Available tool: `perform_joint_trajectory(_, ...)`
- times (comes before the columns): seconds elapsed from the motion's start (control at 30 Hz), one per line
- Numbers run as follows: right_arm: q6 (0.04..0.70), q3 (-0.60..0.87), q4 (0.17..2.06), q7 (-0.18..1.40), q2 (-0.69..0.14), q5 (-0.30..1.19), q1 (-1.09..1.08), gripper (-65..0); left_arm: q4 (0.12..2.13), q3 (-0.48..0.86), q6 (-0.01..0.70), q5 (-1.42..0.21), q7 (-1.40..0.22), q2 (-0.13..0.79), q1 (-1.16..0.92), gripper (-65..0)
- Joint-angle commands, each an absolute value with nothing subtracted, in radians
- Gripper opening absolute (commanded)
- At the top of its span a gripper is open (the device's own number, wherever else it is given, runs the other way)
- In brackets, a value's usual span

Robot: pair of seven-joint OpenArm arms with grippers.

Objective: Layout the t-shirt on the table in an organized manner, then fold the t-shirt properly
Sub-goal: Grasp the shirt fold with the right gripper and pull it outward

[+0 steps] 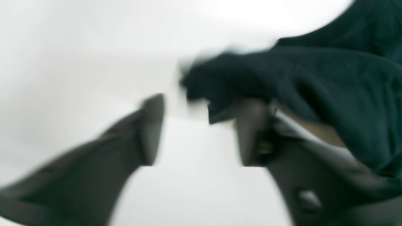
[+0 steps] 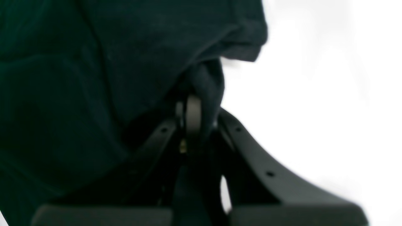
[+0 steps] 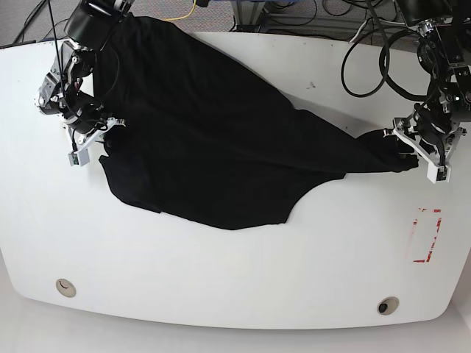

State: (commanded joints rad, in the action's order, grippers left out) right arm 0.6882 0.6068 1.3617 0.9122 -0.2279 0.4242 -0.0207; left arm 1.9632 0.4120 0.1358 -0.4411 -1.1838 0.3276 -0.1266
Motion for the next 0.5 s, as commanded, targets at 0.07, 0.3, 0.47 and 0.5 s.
perform_joint_trajectory(0.07,0.688,0.607,1.362,0.912,-0.229,0.424,-0.019,-64.2,1.963,0.412,0.136,-0.441,-1.184,0.328,-0.131,-17.2)
perform_joint_trajectory(0.3,0.680,0.610,1.408,0.912,-0.259,0.421,-0.015,-46.8,1.963,0.424,0.136,-0.441,-1.184,0.329,-0.183,-17.2)
perform_joint_trajectory(0.47,0.677,0.674,1.477,0.912,-0.262,0.415,-0.019,-27.9,1.963,0.476,0.136,-0.441,-1.184,0.329,-0.206,-16.9)
perform_joint_trajectory(0.5,0.673,0.684,1.486,0.912,-0.263,0.415,-0.022,-25.4,1.963,0.483,0.136,-0.441,-1.184,0.329,-0.208,-17.1)
